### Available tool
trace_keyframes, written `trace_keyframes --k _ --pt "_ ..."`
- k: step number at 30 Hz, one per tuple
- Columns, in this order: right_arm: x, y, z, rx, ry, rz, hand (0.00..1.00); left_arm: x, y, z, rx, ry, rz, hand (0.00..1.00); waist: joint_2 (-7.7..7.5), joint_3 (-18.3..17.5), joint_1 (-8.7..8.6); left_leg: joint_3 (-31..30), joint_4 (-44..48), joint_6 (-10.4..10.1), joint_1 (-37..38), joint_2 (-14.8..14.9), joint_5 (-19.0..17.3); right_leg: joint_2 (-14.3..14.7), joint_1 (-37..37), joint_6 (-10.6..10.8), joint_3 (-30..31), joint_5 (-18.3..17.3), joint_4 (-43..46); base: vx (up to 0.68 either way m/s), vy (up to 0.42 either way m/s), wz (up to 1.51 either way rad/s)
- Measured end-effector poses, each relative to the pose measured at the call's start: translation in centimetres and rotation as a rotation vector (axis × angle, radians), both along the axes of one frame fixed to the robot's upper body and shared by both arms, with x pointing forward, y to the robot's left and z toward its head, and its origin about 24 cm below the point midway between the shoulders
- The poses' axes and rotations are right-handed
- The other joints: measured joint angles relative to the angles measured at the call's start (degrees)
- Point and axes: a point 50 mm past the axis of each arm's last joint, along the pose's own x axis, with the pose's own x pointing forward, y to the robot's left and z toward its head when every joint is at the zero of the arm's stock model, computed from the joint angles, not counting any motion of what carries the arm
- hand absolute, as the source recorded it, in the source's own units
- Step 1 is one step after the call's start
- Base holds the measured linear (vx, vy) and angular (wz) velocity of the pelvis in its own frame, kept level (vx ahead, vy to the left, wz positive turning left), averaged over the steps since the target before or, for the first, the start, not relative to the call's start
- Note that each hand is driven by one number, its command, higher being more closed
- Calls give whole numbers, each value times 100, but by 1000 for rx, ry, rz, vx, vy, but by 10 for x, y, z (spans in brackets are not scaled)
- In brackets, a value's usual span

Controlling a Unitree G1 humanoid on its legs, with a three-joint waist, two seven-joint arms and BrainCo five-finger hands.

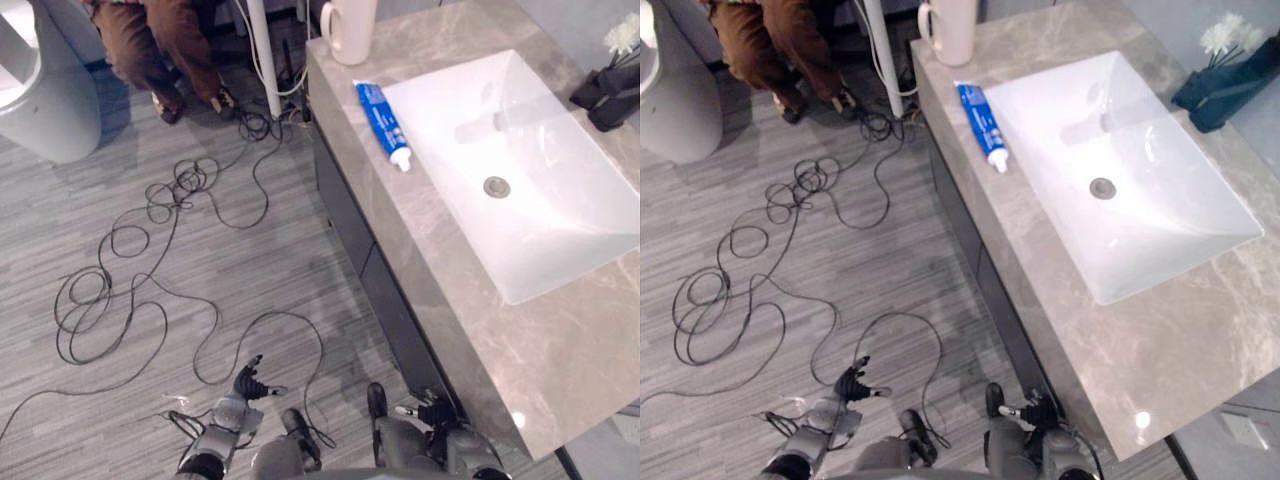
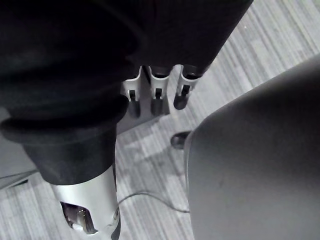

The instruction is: Organize washtable

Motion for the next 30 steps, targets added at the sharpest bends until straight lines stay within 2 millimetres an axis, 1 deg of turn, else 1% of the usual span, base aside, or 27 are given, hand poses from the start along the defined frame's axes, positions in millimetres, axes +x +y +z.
trace_keyframes --k 3,5,7,9,12,15,22,23,26,30 --pt "-6 -5 -2 -9 9 -60 0 0 0 0 -2 2 -2 0 17 -14 -10 -191 -3 54 47 -77 51 -93 197 1 -158 -2 -125 21 -13 26" --pt "-8 -6 -2 -8 14 -79 0 -3 1 -1 -1 13 -1 0 35 -26 6 -252 -8 54 49 -99 51 -108 249 1 -196 -2 -158 3 -4 19" --pt "-9 -6 -3 -8 21 -80 0 -6 1 -3 -7 25 -5 0 44 -33 18 -278 -35 44 84 -124 72 -116 318 1 -264 -2 -199 -20 -3 12" --pt "-9 -6 -3 -8 21 -80 0 -10 0 -5 -13 37 -4 0 42 -38 6 -289 -199 34 185 -164 227 -152 368 1 -289 -2 -204 -34 -26 8" --pt "-11 -7 -4 -9 29 -65 0 -18 0 -9 -16 57 0 0 106 -117 16 -294 -410 21 338 -181 290 -150 467 1 -306 -1 -258 -65 -19 5" --pt "-13 -7 -4 -9 31 -70 0 -23 1 -12 -15 81 4 0 104 -193 36 -309 -455 27 335 -204 294 -128 504 2 -321 -1 -369 -104 -22 3" --pt "-17 -7 -5 -9 38 -71 0 -31 -3 -16 -17 109 -9 0 72 -263 21 -547 -987 79 483 -338 677 -139 532 0 -490 3 -400 -143 -9 11" --pt "-17 -7 -5 -10 40 -73 0 -32 -4 -17 -18 111 -10 0 68 -266 20 -561 -1012 81 487 -343 693 -140 532 -2 -515 6 -400 -143 7 13" --pt "-24 -8 -7 -14 55 -79 0 -44 -7 -22 -19 148 -27 0 19 -327 29 -594 -1052 68 472 -347 704 -163 532 25 -584 23 -440 -74 6 6" --pt "-28 -8 -8 -17 63 -82 0 -47 -9 -23 -23 155 -28 0 -18 -420 24 -718 -1117 85 424 -390 741 -202 542 48 -672 49 -498 5 5 13"
